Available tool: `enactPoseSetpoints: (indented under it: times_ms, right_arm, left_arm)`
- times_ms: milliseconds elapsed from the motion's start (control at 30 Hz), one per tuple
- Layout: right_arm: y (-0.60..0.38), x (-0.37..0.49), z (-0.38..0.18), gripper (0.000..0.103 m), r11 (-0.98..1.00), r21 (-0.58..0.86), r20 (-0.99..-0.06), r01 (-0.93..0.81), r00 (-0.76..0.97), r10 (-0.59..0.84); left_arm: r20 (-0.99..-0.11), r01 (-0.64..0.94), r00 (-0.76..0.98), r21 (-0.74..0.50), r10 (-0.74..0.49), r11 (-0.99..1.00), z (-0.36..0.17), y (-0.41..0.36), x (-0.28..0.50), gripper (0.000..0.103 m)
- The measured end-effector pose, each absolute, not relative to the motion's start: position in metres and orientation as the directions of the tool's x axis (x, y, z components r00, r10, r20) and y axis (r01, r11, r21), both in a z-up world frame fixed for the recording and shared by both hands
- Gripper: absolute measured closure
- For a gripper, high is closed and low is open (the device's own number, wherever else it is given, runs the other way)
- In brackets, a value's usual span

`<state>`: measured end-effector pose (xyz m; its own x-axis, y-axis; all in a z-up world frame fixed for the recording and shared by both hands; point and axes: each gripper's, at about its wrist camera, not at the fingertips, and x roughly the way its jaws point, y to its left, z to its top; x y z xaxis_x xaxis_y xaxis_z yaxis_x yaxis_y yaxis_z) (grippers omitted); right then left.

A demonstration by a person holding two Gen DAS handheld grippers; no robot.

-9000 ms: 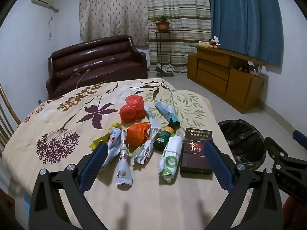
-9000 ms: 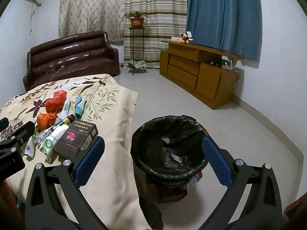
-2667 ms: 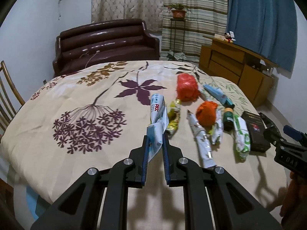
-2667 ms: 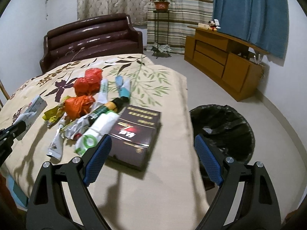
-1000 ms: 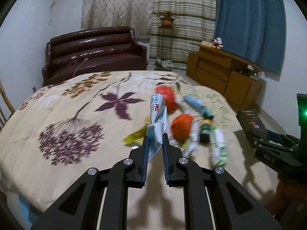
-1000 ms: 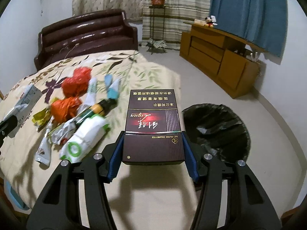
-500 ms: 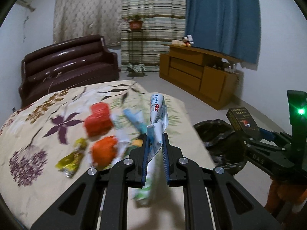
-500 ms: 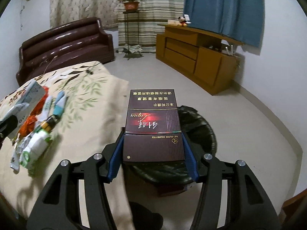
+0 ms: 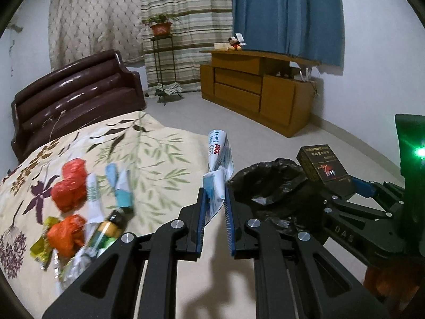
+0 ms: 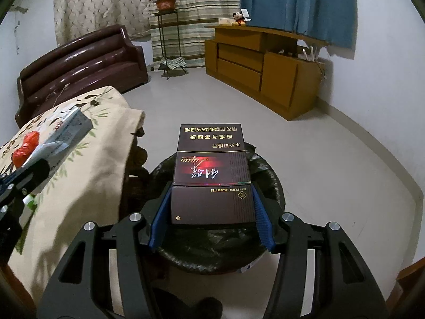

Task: Collect trash
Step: 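Carry the box and tube over the black bin and open both grippers, then move both open grippers back toward the trash on the bed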

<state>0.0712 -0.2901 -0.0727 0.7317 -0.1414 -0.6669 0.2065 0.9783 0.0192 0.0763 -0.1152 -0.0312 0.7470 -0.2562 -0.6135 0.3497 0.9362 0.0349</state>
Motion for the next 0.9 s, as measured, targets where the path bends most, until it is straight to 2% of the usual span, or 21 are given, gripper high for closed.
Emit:
enactPoseSetpoints:
  times_ms: [633, 667, 700, 767, 900]
  right_arm:
    - [-0.331, 0.109, -0.1, 0.049, 0.963, 0.061, -0.692, 0.263, 0.706, -0.149]
    - [-0.333, 0.11, -0.101, 0.049, 0.963, 0.063, -0.693, 0.264, 0.705, -0.147]
    - [-0.333, 0.111, -0.101, 0.049, 0.962, 0.067, -0.694, 0.264, 0.705, -0.145]
    - [-0.334, 0.112, -0.102, 0.047, 0.961, 0.075, -0.698, 0.268, 0.702, -0.142]
    - [-0.337, 0.111, -0.104, 0.045, 0.958, 0.083, -0.7, 0.276, 0.7, -0.141]
  left_arm:
    - [-0.672, 0.396, 0.692, 0.046, -0.265, 0.917, -0.048, -0.17, 0.115, 0.087]
    - [-0.675, 0.396, 0.689, 0.047, -0.264, 0.917, -0.049, -0.17, 0.116, 0.084]
    - [-0.679, 0.394, 0.687, 0.048, -0.259, 0.918, -0.05, -0.171, 0.117, 0.075]
    - [-0.68, 0.389, 0.686, 0.043, -0.258, 0.92, -0.05, -0.17, 0.115, 0.065]
    - [-0.679, 0.381, 0.688, 0.037, -0.256, 0.924, -0.049, -0.169, 0.115, 0.062]
